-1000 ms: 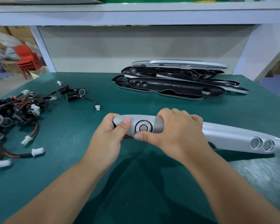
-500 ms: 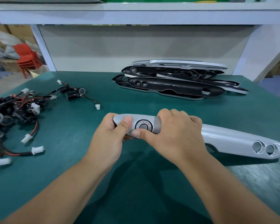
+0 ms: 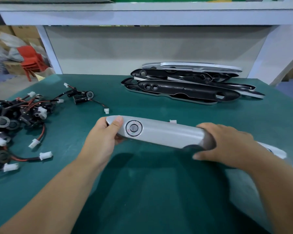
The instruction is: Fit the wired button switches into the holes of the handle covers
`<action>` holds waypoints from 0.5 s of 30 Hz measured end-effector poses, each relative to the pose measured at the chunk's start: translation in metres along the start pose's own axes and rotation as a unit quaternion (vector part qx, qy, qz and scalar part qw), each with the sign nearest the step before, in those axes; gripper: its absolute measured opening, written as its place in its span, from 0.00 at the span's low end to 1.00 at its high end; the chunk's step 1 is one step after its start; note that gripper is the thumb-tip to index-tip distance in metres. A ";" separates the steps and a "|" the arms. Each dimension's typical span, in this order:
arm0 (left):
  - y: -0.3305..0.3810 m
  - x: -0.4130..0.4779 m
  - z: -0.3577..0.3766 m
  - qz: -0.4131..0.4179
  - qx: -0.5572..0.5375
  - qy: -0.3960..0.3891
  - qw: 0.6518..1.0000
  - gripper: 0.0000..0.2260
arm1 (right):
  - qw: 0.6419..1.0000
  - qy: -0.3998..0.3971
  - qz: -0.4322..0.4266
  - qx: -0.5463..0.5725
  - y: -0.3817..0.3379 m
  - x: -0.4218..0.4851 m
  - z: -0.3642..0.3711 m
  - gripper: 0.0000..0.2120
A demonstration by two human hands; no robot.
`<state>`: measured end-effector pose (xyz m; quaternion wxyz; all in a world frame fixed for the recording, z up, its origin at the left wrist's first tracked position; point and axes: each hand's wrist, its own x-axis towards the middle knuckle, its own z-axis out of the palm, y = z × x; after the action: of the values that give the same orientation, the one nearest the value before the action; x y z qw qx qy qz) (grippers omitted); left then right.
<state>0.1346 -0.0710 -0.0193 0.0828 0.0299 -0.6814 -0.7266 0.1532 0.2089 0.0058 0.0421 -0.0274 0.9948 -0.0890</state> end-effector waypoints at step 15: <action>-0.012 0.013 -0.002 -0.047 -0.016 0.025 0.998 0.09 | 0.992 0.120 0.039 -0.019 0.087 -0.023 0.026 0.36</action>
<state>0.1214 -0.0745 -0.0305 0.0660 0.0787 -0.6653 -0.7395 0.1740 0.2917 -0.0335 -0.0747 0.0211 0.9944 -0.0713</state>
